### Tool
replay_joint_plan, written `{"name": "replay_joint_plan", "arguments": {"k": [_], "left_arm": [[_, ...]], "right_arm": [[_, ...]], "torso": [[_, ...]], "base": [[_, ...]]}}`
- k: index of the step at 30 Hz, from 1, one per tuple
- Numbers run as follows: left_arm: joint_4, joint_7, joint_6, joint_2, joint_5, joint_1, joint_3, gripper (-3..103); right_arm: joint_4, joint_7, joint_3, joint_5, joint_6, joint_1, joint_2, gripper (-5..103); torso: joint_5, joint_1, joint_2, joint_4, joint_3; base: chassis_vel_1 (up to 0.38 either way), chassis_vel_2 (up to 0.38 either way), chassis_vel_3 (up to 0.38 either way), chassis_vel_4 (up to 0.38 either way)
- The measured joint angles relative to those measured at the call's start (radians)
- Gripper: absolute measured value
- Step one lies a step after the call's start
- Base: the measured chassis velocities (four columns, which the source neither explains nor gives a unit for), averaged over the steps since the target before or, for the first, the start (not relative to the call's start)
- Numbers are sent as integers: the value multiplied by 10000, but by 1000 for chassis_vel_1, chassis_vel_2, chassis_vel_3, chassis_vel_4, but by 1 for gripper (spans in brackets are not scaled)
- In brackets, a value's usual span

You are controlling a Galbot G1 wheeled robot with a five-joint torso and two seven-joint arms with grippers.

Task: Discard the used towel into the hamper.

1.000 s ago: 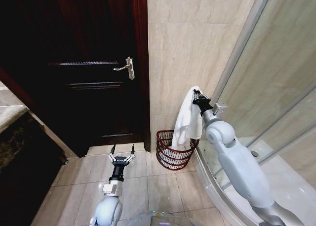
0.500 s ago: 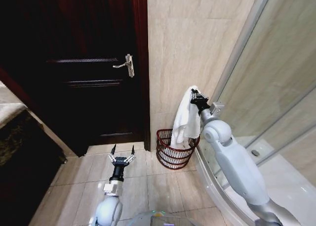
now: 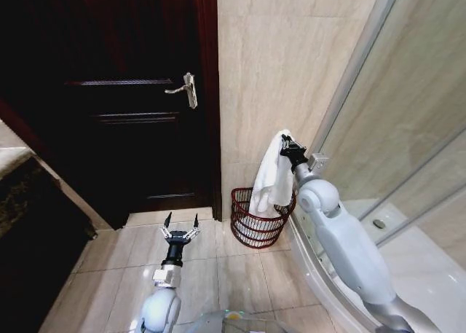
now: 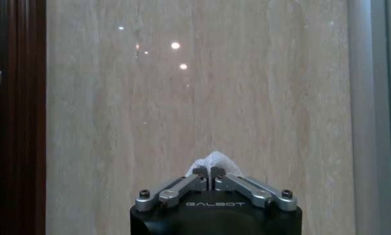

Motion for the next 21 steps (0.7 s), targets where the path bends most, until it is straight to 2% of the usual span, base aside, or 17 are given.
{"name": "replay_joint_plan", "arguments": {"k": [13,21], "left_arm": [[24,-39,-99,-32,-36,-58,22,100],[13,-37,-78,-34,0,-82,75,100]], "right_arm": [[-83,-223,116,-189,103,-221,7,2],[148,-308,223,-255,140,-485,-72,2]], "torso": [[0,-53,-98,0,-52],[-1,-38,-67,-1,-32]], "base": [[0,0,0,0],[-87,84,93,-101]]}}
